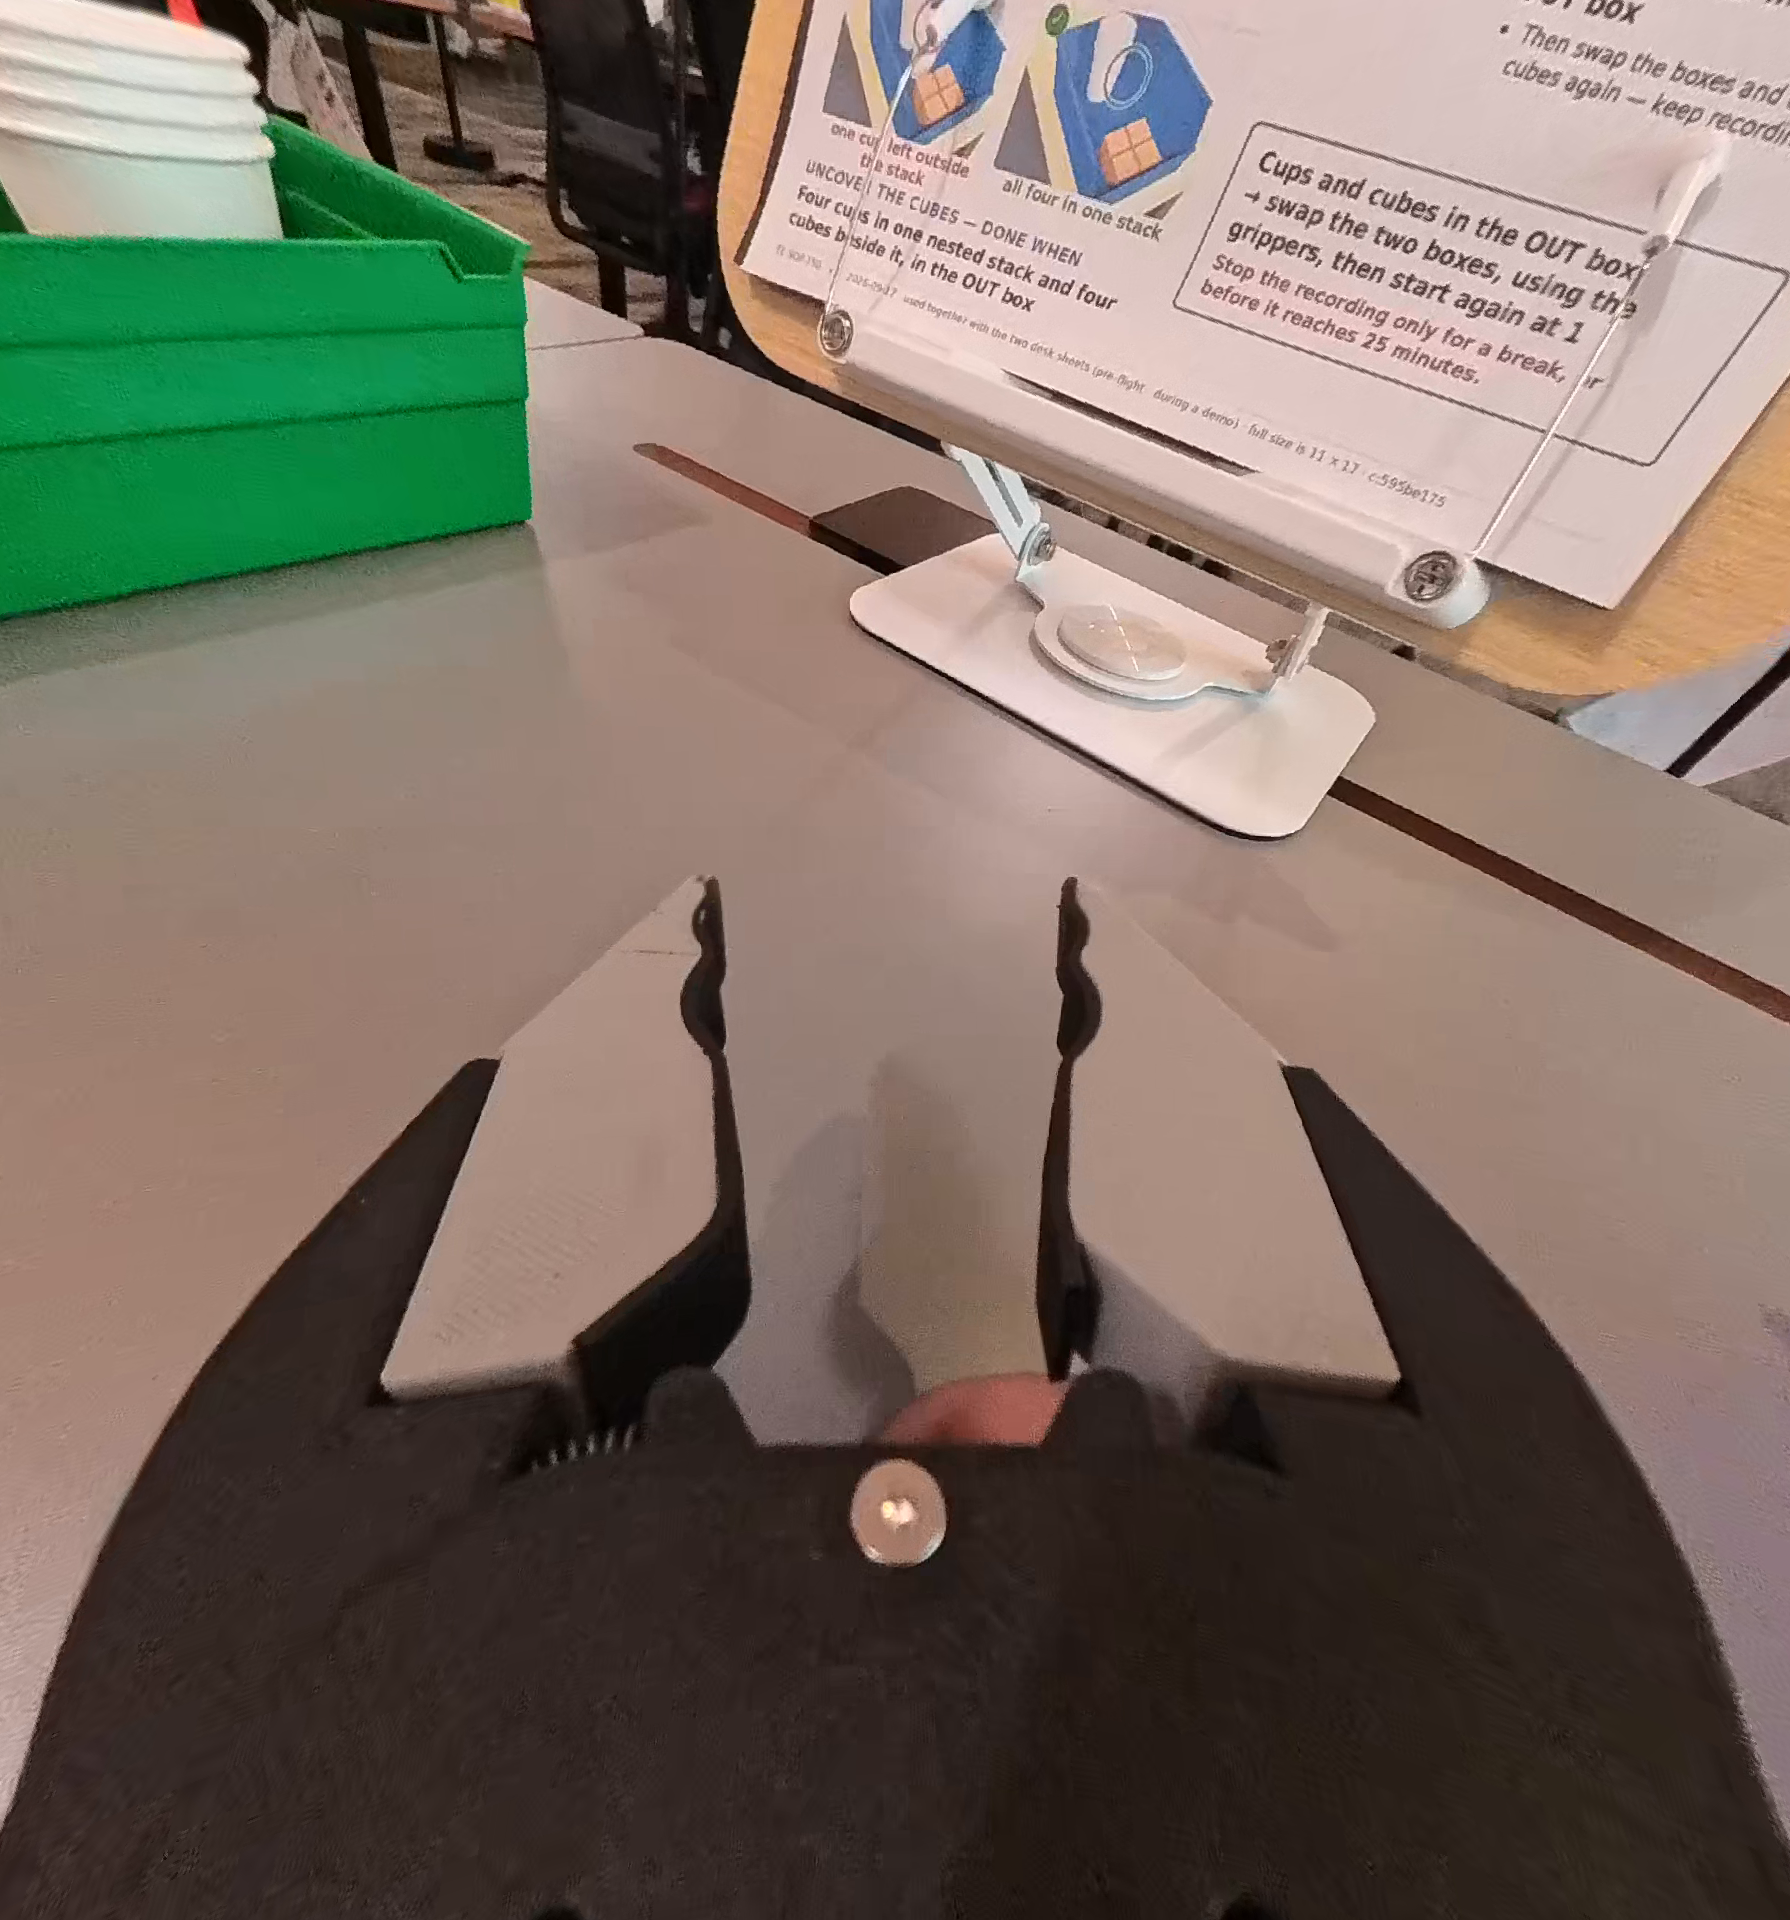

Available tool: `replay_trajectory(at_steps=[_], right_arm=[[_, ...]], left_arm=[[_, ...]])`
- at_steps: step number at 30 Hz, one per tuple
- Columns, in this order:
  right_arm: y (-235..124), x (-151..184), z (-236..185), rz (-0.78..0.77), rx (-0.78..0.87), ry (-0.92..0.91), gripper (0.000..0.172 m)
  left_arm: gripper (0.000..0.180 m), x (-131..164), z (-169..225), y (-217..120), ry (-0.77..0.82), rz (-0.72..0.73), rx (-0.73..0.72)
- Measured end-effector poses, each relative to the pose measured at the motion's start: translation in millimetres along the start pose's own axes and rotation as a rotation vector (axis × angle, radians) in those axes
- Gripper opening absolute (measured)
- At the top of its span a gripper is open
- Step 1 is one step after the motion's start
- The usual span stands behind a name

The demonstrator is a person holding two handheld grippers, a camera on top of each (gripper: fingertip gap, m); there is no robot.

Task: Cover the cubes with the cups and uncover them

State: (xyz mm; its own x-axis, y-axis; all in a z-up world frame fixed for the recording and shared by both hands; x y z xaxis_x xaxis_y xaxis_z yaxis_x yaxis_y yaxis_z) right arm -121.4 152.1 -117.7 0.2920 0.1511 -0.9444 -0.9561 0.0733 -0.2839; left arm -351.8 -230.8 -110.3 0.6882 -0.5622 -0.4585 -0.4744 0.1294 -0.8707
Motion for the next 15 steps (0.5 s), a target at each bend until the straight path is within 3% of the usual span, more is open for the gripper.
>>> replay_trajectory(at_steps=[3,6,10,15], right_arm=[[-4,-1,12,0.009,0.008,-0.018,0.062],[-8,2,13,-0.020,-0.184,-0.035,0.046],[-16,6,39,-0.022,-0.354,0.102,0.048],[-44,-7,74,0.108,-0.536,0.287,0.048]], left_arm=[[0.057,-17,-15,-43,0.037,0.138,-0.112],[0.057,-41,12,-99,0.179,0.332,-0.116],[0.058,-51,133,-139,0.539,0.455,0.137],[0.057,-18,317,-110,0.954,0.442,0.467]])
Point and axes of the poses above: each gripper's, where its closed fingertips meet, y out along the fingers, x out of its underside, z = x × y across the jaws, the point moved 5 cm from there along -y, back along the fingers, and after that the axes turned 1 degree about -z, right-handed, at the moved point
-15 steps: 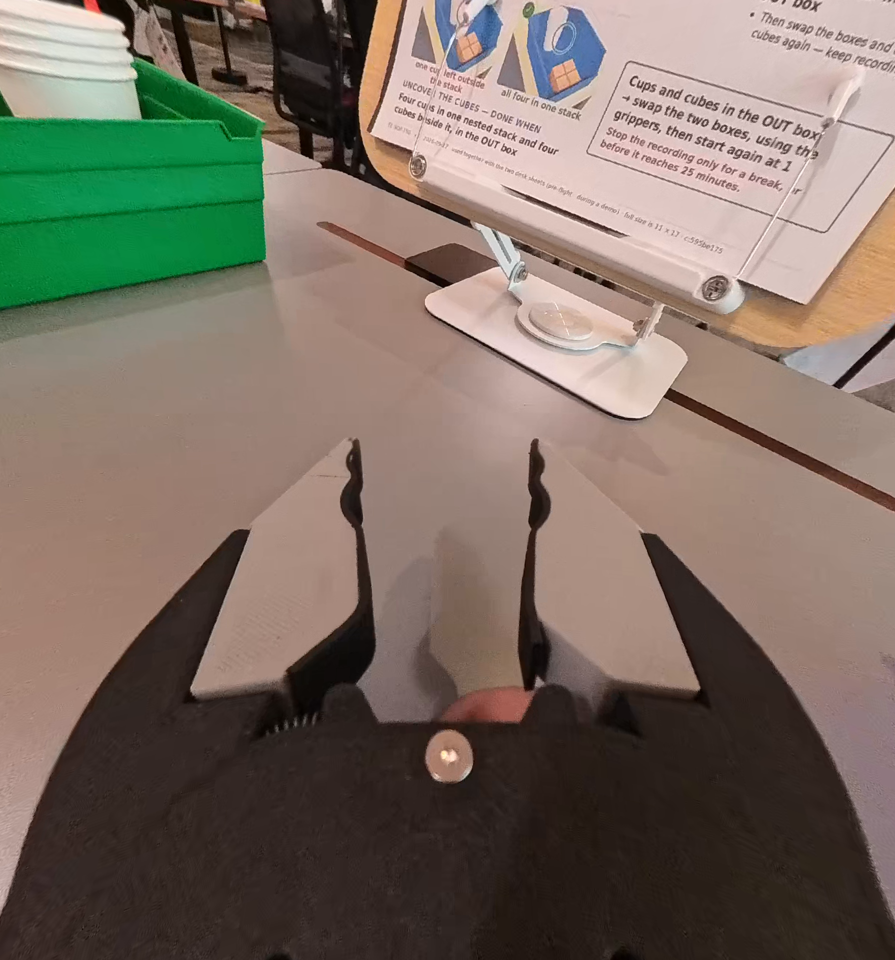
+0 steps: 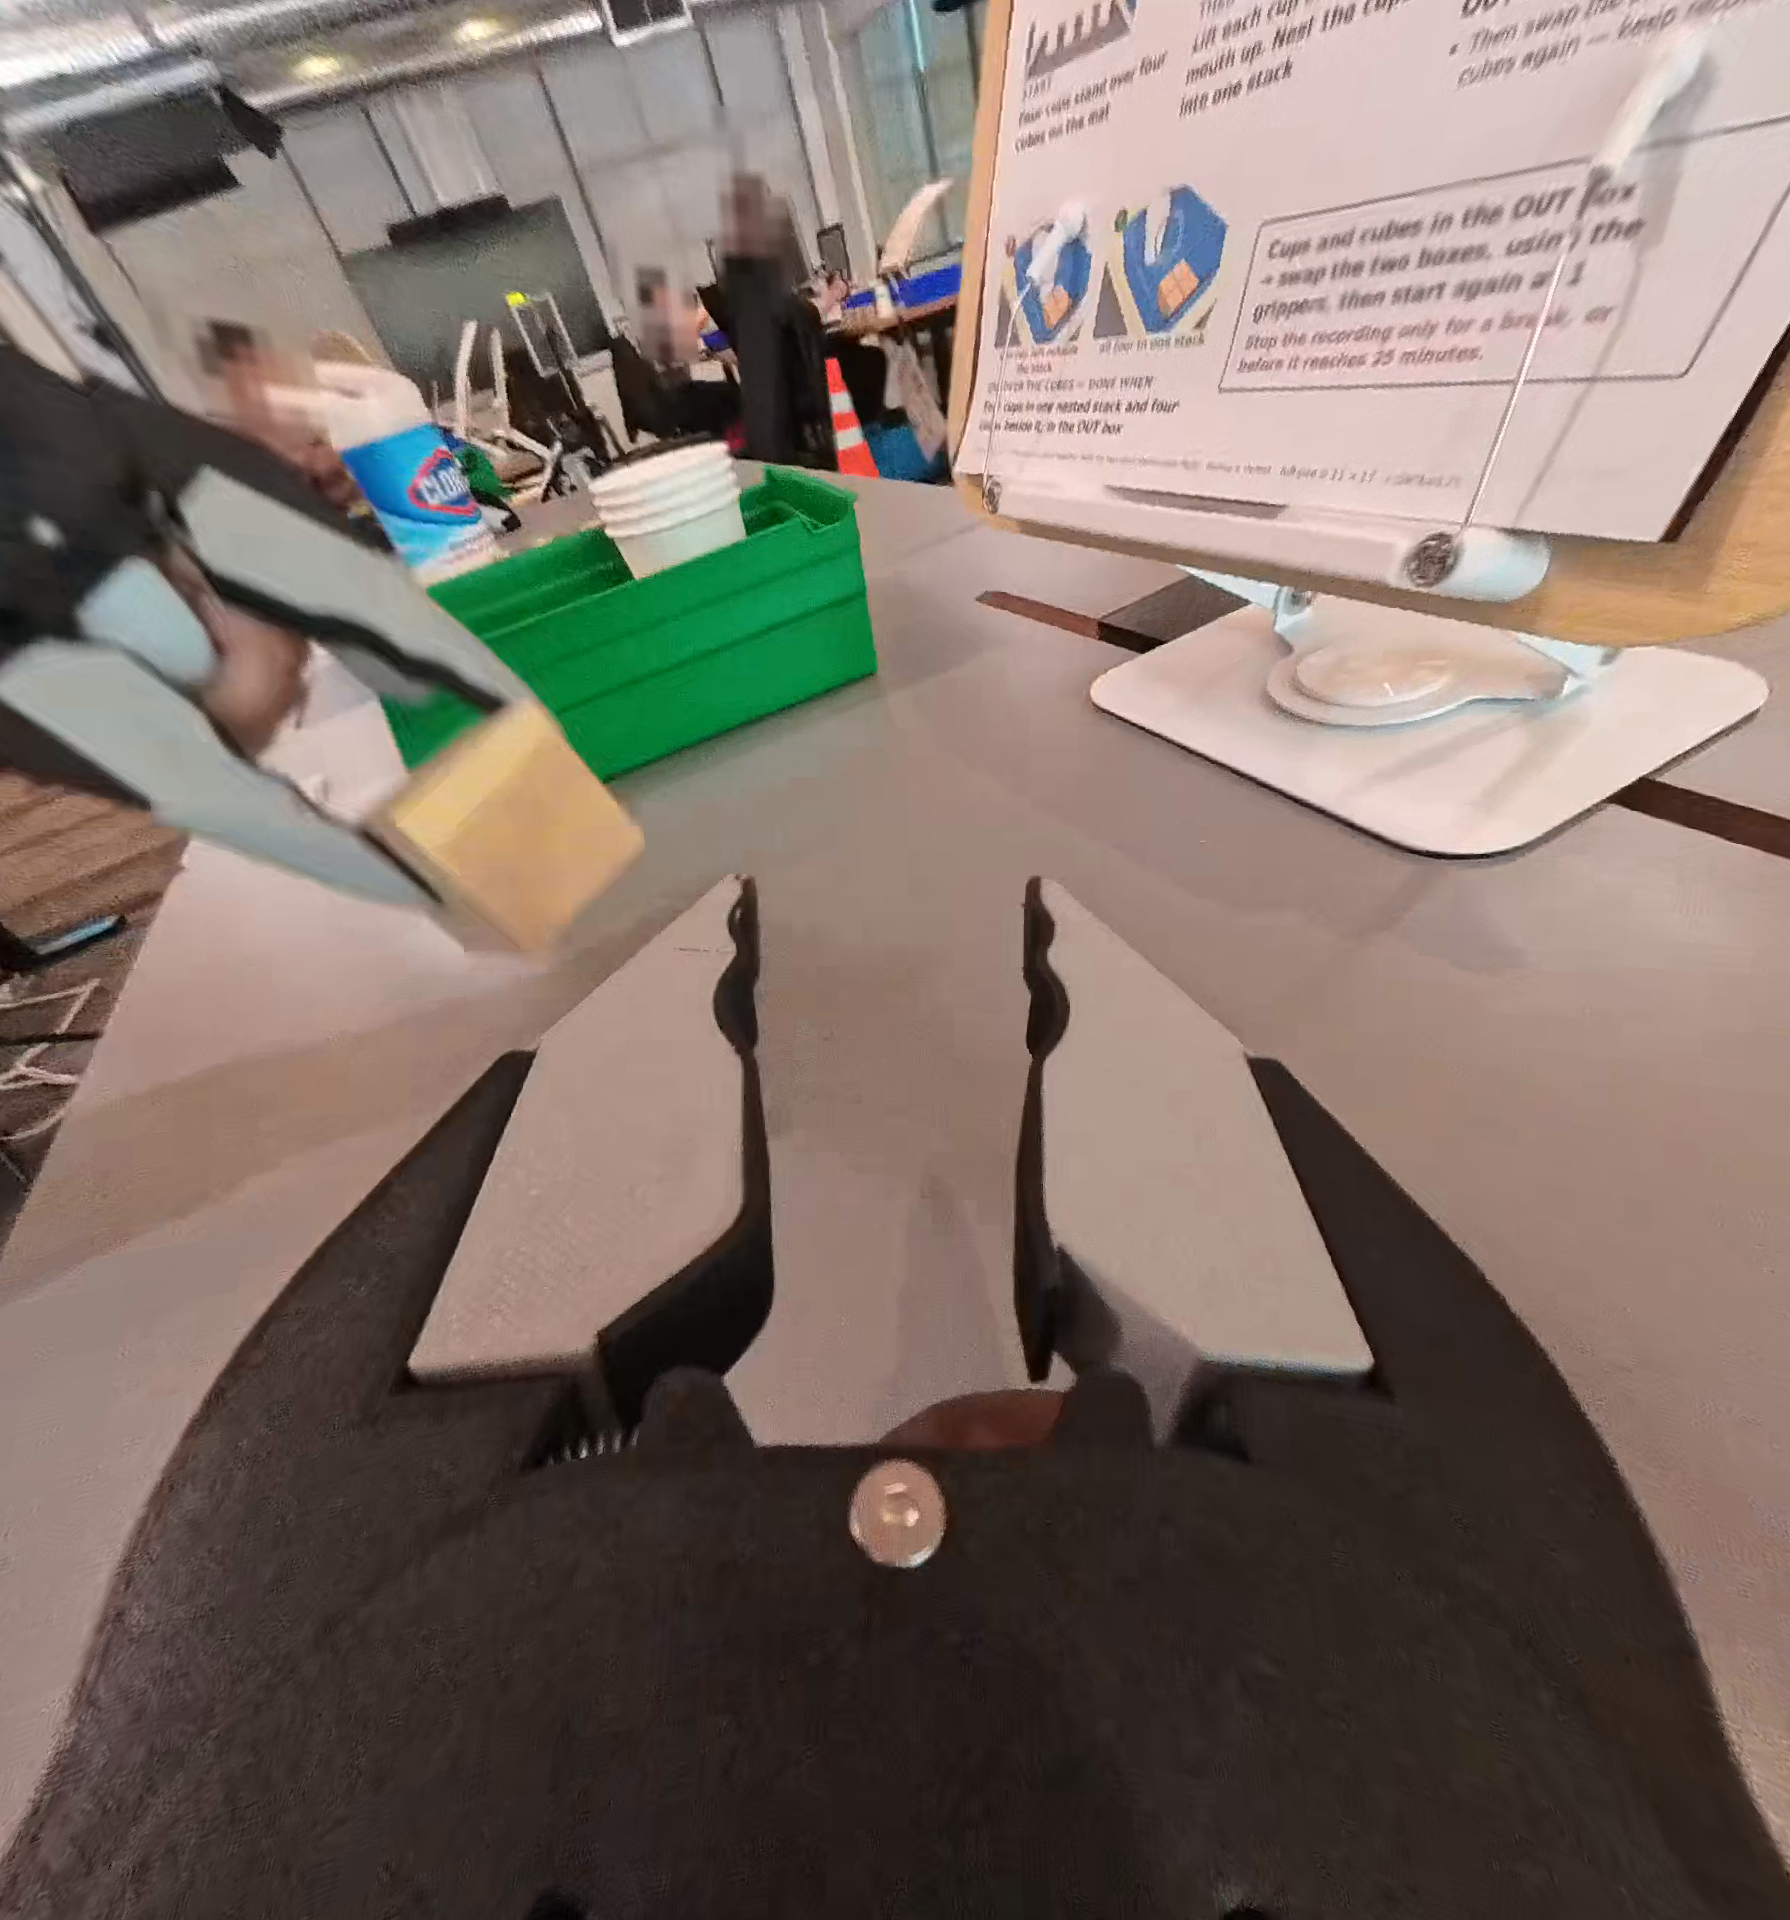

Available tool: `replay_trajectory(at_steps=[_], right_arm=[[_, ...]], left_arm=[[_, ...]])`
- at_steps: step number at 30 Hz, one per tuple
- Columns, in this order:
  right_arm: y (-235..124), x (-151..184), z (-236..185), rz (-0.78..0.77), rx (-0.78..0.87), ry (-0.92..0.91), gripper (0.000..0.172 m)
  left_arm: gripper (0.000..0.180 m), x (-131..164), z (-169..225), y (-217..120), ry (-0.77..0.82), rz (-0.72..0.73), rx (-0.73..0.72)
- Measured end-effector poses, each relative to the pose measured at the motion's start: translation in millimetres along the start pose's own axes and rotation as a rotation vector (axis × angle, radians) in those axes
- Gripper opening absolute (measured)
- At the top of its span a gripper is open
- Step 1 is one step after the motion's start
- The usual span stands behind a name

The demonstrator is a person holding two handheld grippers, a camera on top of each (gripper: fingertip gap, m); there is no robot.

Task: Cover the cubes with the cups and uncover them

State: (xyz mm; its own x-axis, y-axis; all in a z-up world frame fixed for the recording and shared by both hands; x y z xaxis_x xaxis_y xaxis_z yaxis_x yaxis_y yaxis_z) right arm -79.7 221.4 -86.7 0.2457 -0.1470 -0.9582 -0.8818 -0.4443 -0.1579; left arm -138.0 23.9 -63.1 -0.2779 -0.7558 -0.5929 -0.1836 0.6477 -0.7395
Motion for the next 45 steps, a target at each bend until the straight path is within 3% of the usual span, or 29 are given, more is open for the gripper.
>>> replay_trajectory(at_steps=[4,7,12,16,21,28,34,42,45], right_arm=[[-16,-2,3,0.006,-0.012,-0.059,0.050],[-15,7,-3,-0.069,-0.053,-0.130,0.051],[-12,22,-23,-0.166,-0.213,-0.168,0.055],[-11,38,-35,-0.283,-0.265,-0.232,0.060],[-8,57,-29,-0.397,-0.250,-0.237,0.062],[-8,67,-24,-0.472,-0.243,-0.251,0.059],[-21,49,-20,-0.392,-0.222,-0.232,0.059],[-12,10,-36,-0.143,-0.140,-0.282,0.068],[-5,16,-35,-0.159,-0.081,-0.327,0.068]], left_arm=[[0.057,-33,70,91,0.251,-0.039,0.151],[0.060,-56,85,113,0.313,0.001,0.136],[0.074,-54,73,97,0.271,0.075,0.041],[0.073,-15,67,77,0.157,0.109,0.008],[0.064,38,56,76,-0.009,0.100,-0.081],[0.063,42,19,82,-0.150,0.164,-0.266],[0.062,38,-7,99,-0.139,0.126,-0.350],[0.057,56,-23,76,-0.225,0.194,-0.408],[0.057,59,-26,73,-0.257,0.212,-0.397]])
Point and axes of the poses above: each gripper's, where its closed fingertips meet, y out along the fingers, x out of its underside, z = x × y across the jaws, the point moved 5 cm from there along -y, back along the fingers, and after that the axes turned 1 degree about -z, right-handed, at the moved point
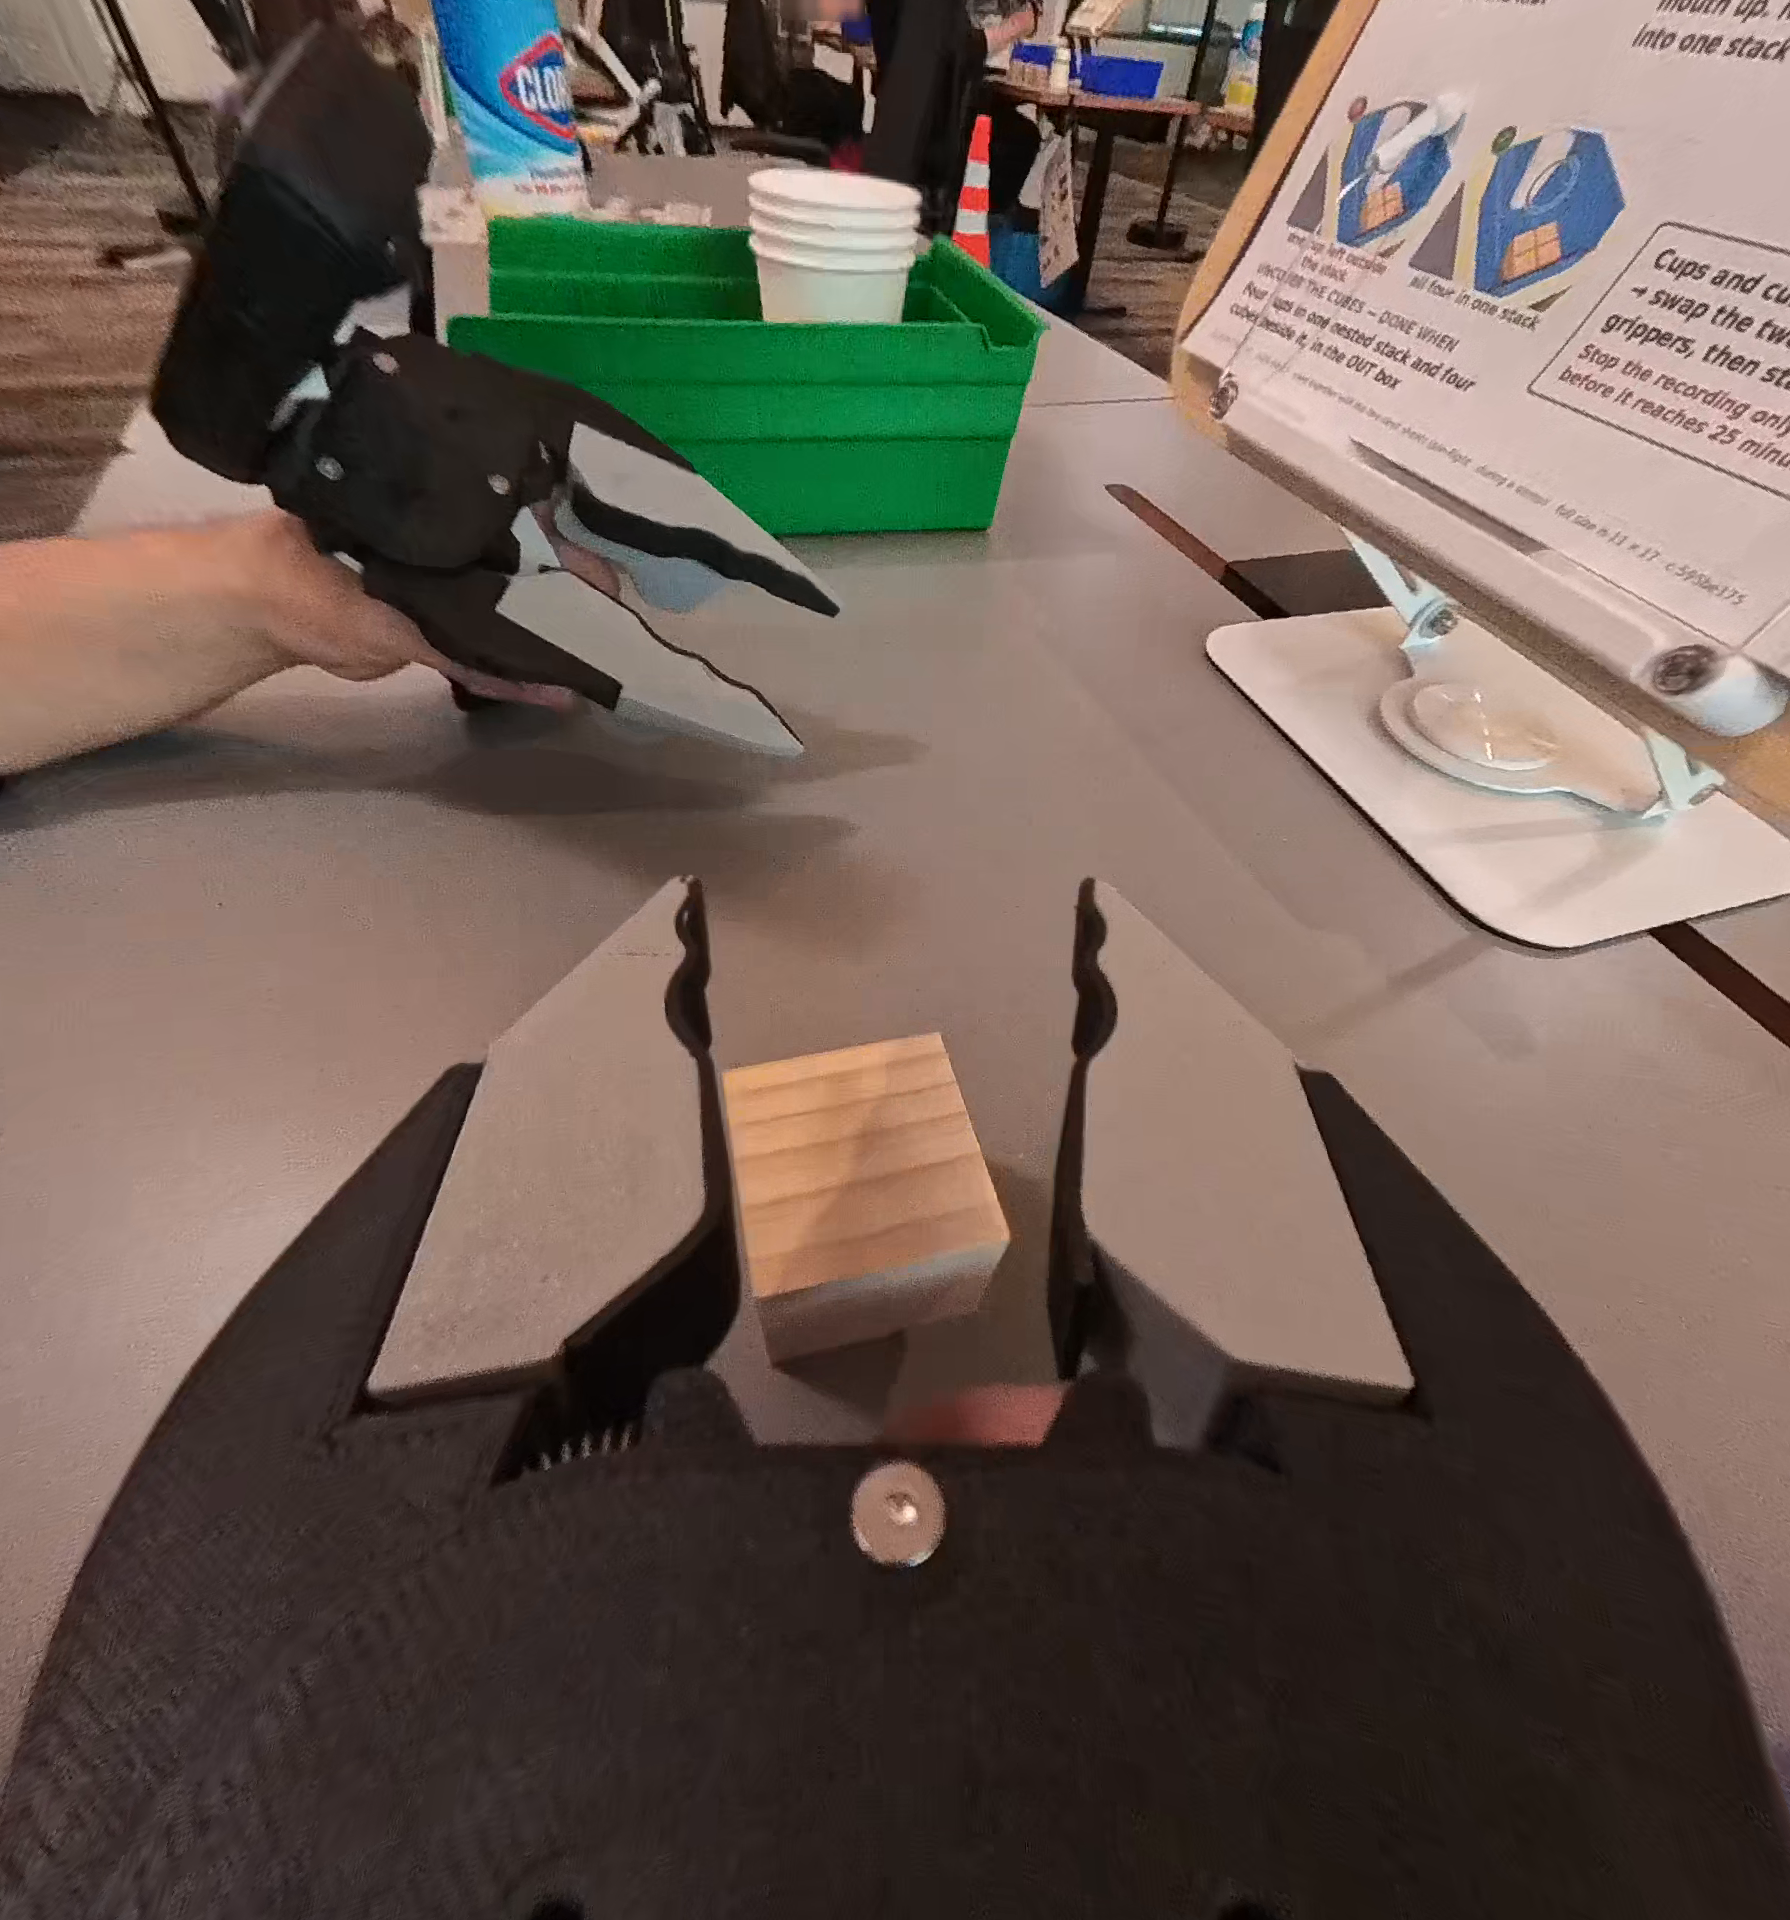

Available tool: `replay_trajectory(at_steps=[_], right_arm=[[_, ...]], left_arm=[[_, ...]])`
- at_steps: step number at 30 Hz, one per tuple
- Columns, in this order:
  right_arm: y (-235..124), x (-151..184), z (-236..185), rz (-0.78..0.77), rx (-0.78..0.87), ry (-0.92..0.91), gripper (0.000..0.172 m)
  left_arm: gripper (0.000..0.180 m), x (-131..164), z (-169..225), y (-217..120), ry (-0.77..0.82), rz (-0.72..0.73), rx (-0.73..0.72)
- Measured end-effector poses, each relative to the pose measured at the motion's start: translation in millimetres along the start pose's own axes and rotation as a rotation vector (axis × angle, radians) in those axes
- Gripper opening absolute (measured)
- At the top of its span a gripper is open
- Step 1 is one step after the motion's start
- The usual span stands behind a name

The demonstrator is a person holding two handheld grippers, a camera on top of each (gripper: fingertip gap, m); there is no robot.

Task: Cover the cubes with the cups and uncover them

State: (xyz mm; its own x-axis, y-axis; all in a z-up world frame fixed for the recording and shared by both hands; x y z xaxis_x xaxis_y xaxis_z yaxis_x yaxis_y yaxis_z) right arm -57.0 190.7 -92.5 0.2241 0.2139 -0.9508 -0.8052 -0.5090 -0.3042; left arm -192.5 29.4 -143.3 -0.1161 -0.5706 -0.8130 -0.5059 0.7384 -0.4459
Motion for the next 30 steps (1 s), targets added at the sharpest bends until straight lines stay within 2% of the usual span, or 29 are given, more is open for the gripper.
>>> replay_trajectory(at_steps=[5,14,21,25,30], right_arm=[[0,9,7,-0.044,0.067,-0.017,0.065],[-10,9,22,0.023,0.173,0.029,0.064],[-12,16,27,-0.011,0.271,0.006,0.067],[-22,17,38,0.017,0.307,0.064,0.066],[-25,23,49,0.031,0.315,0.139,0.066]], left_arm=[[0.060,1,5,3,0.024,-0.023,0.036],[0.056,1,5,1,0.025,-0.014,0.020],[0.053,6,22,-8,0.084,-0.060,0.036],[0.051,11,26,-11,0.115,-0.070,0.066],[0.049,12,27,-13,0.163,-0.071,0.025]])
Point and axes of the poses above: each gripper's, where its closed fingertips meet, y out along the fingers, x out of its underside, z = x × y across the jaws, the point moved 5 cm from there along -y, back along the fingers, and after that the axes turned 1 degree about -z, right-handed, at the moved point
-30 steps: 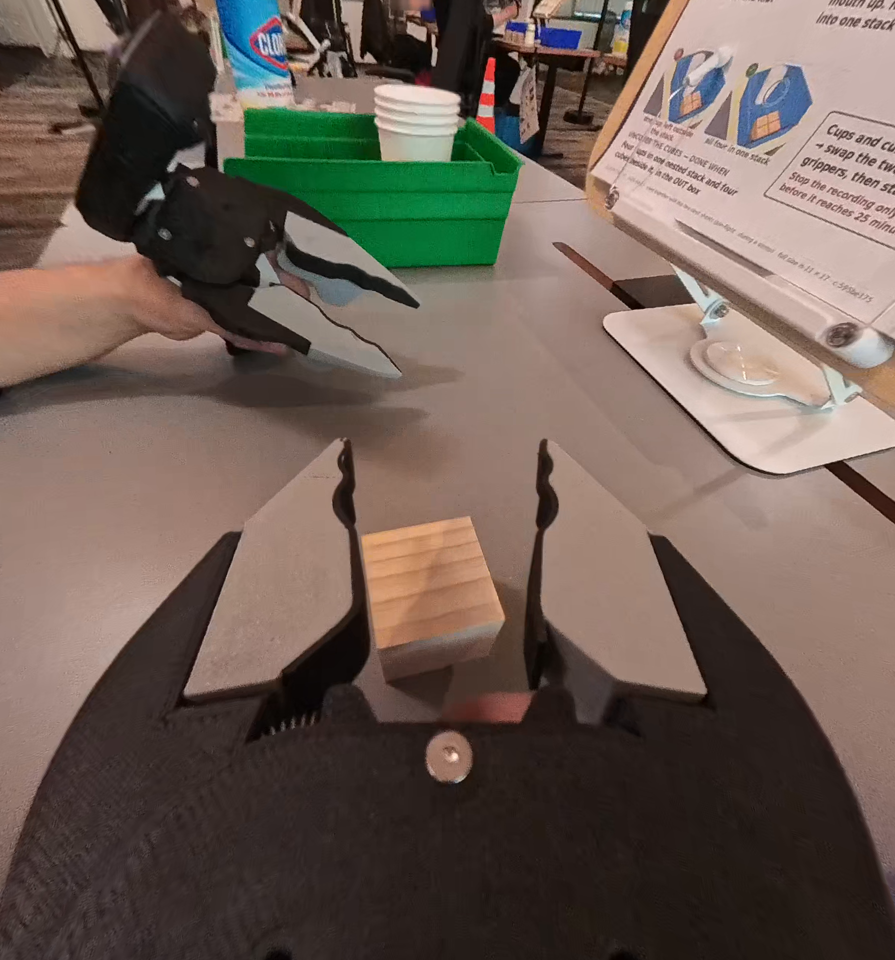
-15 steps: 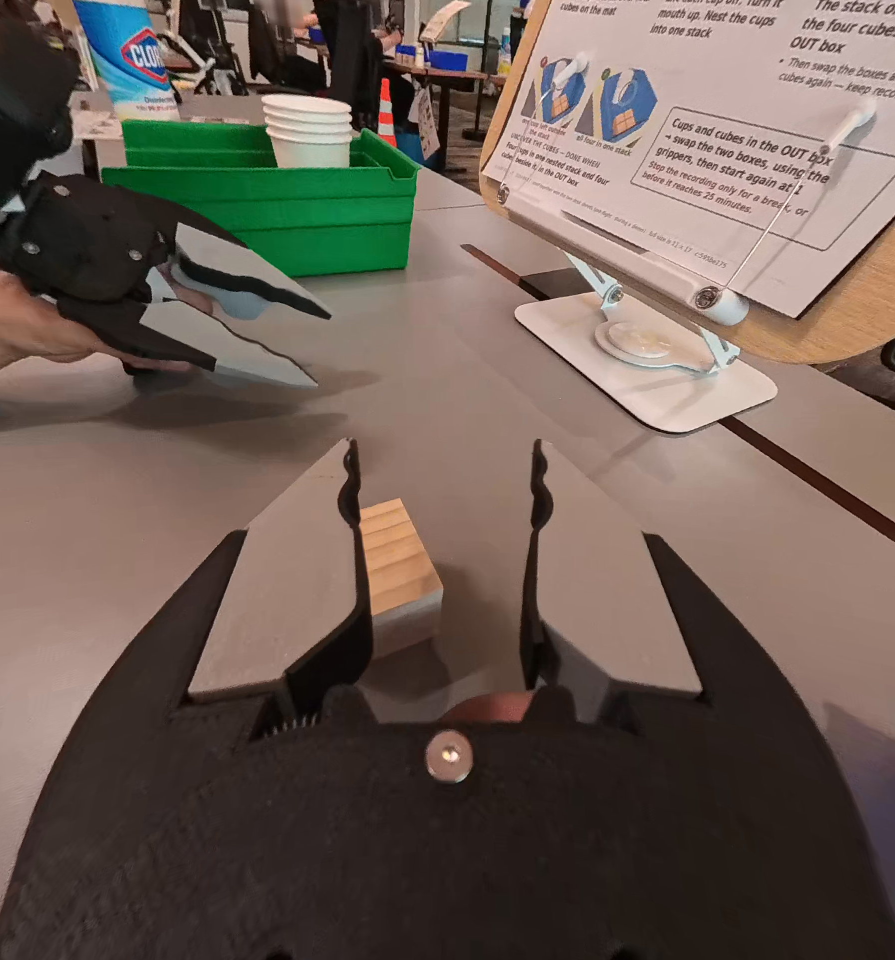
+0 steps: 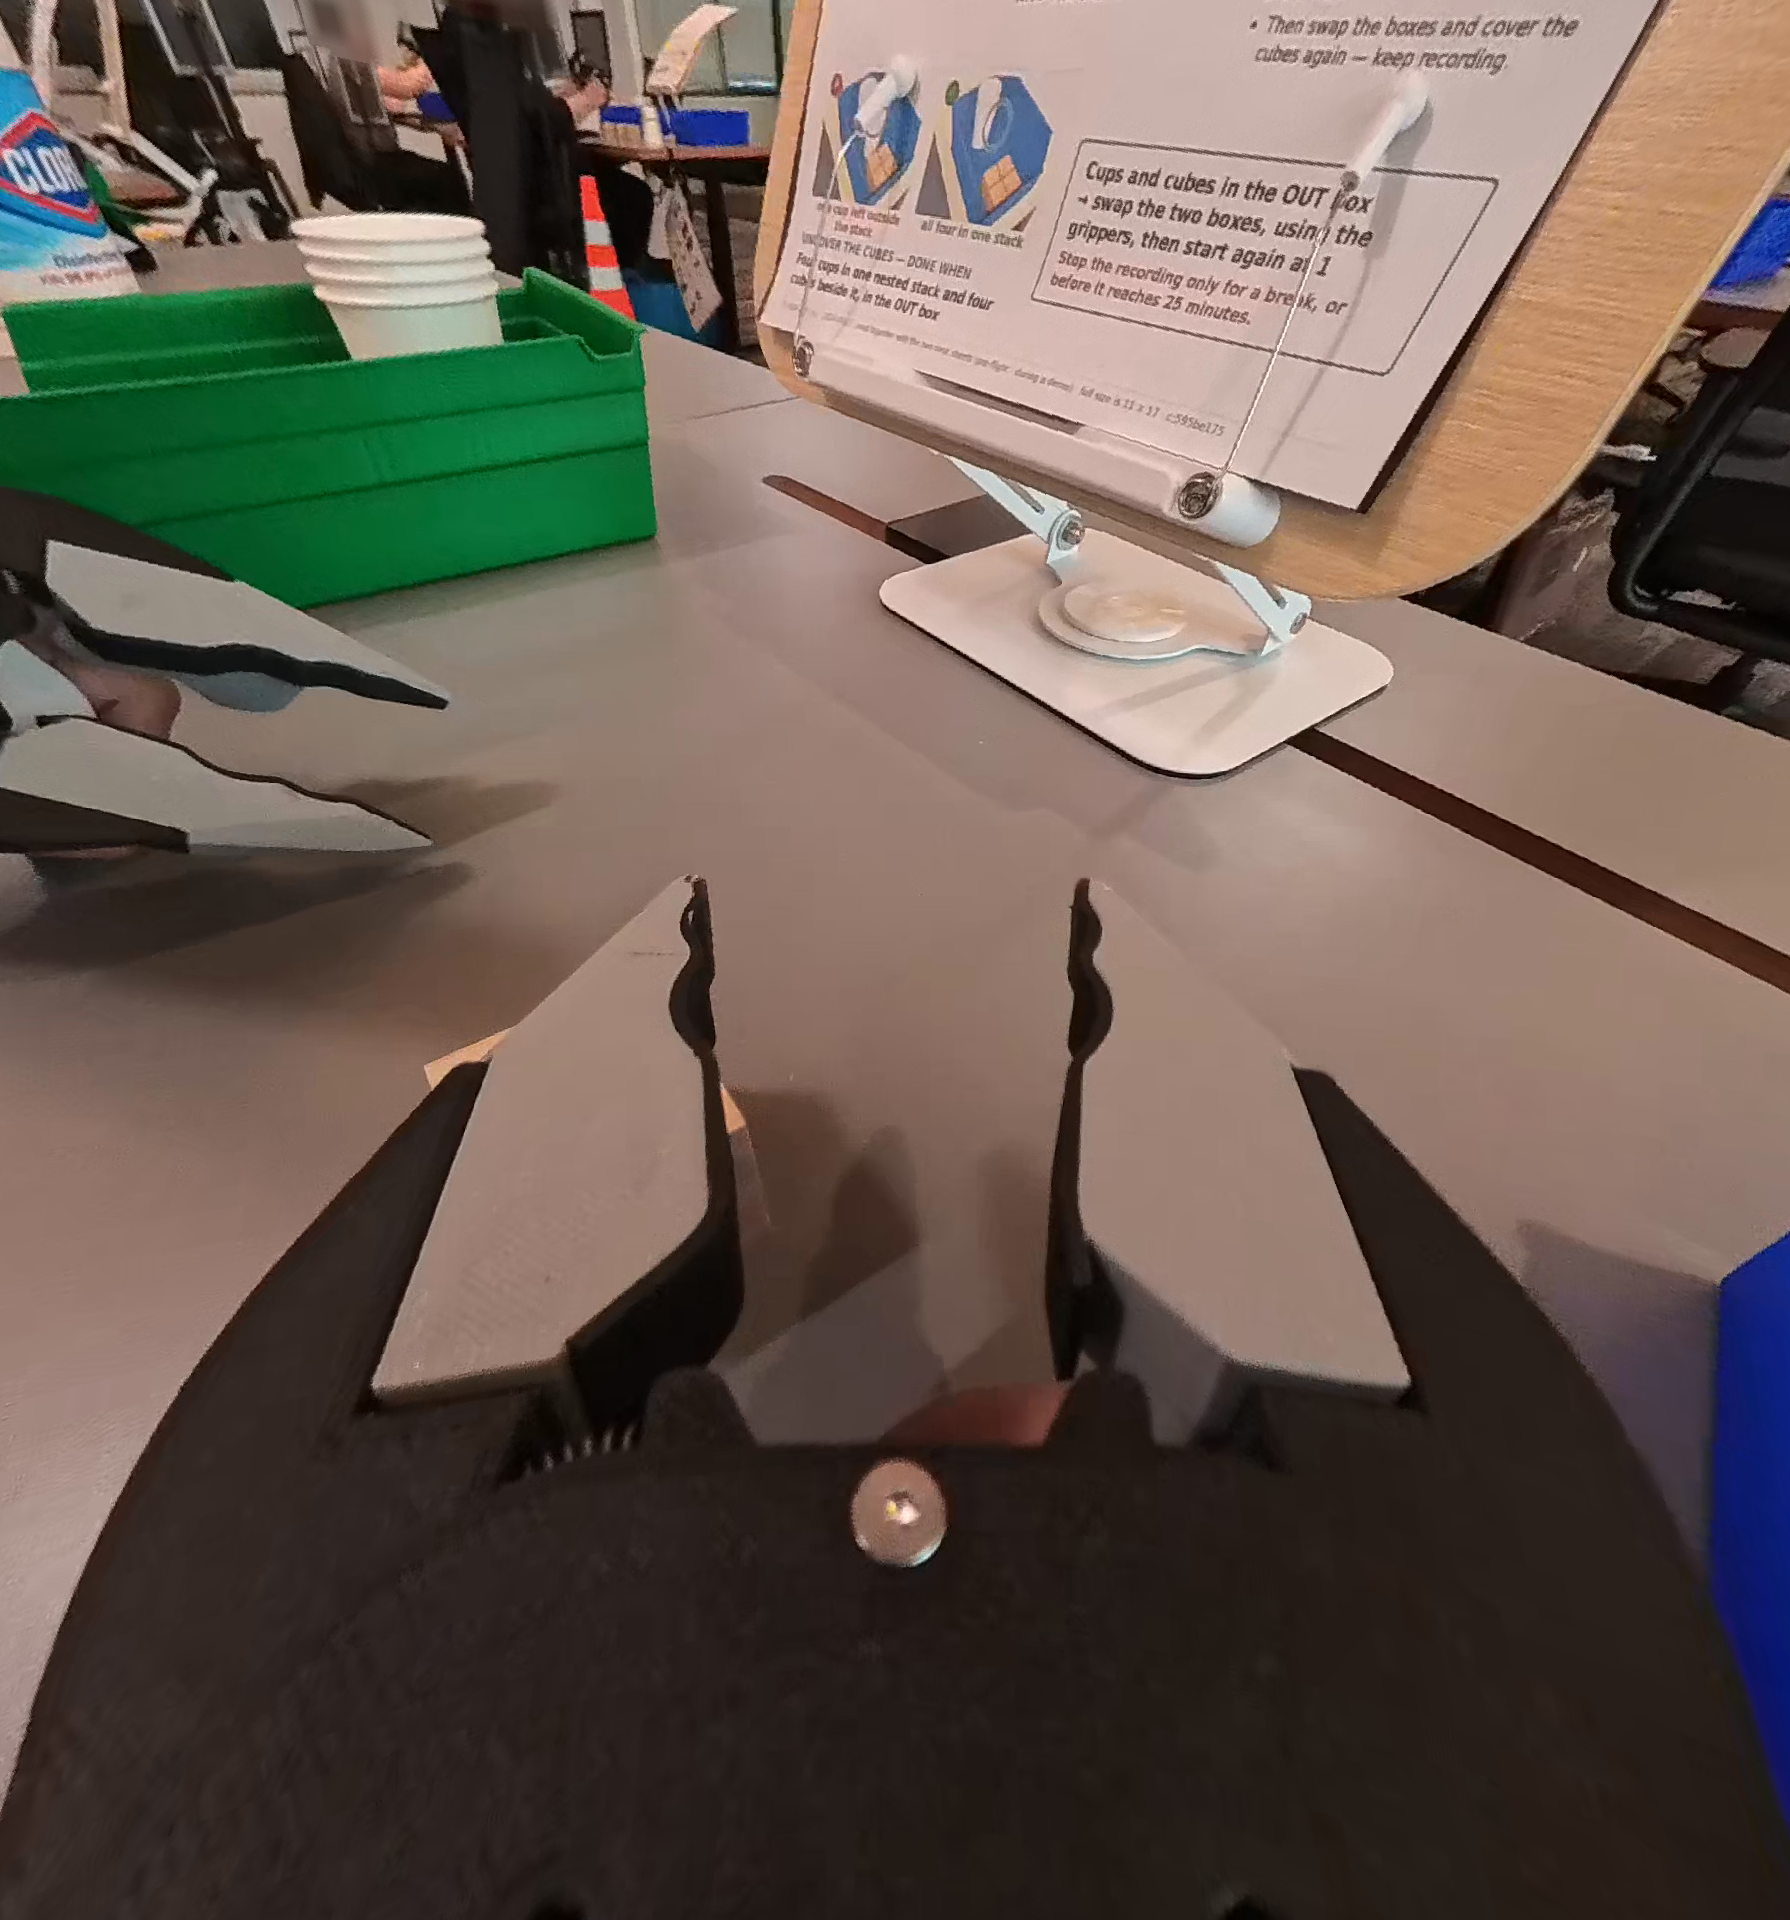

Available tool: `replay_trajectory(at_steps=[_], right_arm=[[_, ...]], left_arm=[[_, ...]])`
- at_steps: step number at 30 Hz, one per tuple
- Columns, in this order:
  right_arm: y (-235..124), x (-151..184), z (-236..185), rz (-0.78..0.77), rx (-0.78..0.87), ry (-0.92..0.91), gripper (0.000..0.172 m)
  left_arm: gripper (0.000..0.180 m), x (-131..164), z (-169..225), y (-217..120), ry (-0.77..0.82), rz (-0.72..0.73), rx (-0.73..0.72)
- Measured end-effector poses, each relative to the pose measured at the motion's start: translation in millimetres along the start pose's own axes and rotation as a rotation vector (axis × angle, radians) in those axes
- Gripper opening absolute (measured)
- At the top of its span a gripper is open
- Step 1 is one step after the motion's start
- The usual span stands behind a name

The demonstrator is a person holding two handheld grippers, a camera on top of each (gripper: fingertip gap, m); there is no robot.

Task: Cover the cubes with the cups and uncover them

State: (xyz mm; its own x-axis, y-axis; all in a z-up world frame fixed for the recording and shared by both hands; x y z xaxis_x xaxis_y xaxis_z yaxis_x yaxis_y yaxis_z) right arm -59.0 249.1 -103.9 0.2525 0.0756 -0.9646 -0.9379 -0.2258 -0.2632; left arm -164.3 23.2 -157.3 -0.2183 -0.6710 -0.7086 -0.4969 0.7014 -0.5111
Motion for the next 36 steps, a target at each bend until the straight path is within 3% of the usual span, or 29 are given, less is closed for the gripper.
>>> replay_trajectory(at_steps=[10,19,36], right_arm=[[-6,-11,-22,0.045,0.031,-0.083,0.064],[-2,-7,-23,0.007,0.028,-0.103,0.067],[8,3,-9,-0.042,0.076,-0.142,0.068]], left_arm=[[0.045,5,-7,3,0.038,-0.046,-0.127],[0.031,6,-2,7,0.136,-0.079,-0.203],[0.020,9,-4,11,0.104,-0.098,-0.141]])
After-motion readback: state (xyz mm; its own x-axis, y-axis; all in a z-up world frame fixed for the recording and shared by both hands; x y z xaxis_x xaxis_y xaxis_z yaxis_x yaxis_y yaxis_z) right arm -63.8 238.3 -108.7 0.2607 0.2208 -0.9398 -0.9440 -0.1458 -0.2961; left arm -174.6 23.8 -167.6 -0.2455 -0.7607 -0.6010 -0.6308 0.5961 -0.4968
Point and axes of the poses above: each gripper's, where its closed fingertips meet, y out along the fingers, x out of its underside, z = x × y across the jaws, the point moved 5 cm from there along -y, back along the fingers, and after that the axes turned 1 degree about -z, right-handed, at the moved point
